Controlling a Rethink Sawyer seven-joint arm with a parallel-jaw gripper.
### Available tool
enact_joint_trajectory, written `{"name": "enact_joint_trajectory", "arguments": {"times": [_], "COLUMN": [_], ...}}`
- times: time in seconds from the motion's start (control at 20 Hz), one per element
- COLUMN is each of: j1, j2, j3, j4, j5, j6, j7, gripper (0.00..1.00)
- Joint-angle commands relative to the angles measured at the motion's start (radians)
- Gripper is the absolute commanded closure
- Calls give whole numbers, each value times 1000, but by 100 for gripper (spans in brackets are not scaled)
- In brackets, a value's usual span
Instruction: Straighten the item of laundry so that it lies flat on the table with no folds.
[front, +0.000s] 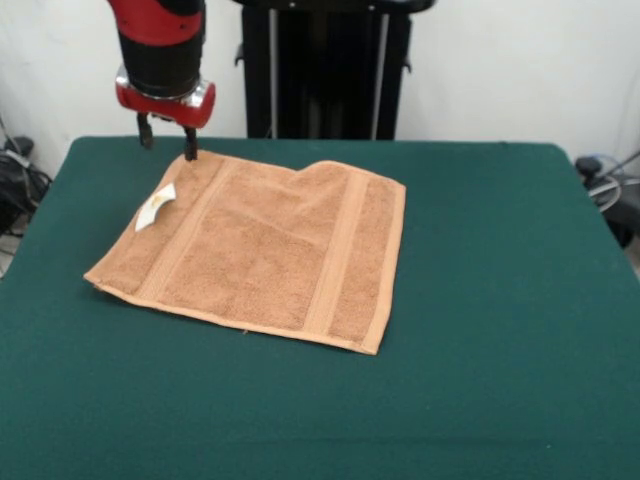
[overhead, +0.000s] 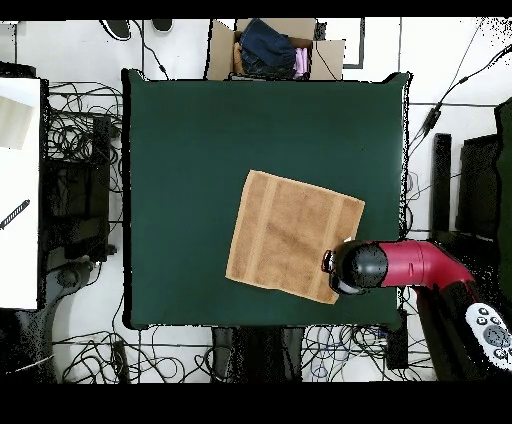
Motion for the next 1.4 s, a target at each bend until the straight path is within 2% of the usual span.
{"name": "enact_joint_trajectory", "arguments": {"times": [0.05, 1.05, 1.4], "j1": [43, 72, 88], "j2": [-30, -58, -91], "j3": [79, 67, 49], "j4": [-66, -75, -57], "j5": [36, 24, -18], "j6": [103, 96, -10], "j7": [-200, -175, -113], "gripper": [0, 0, 0]}}
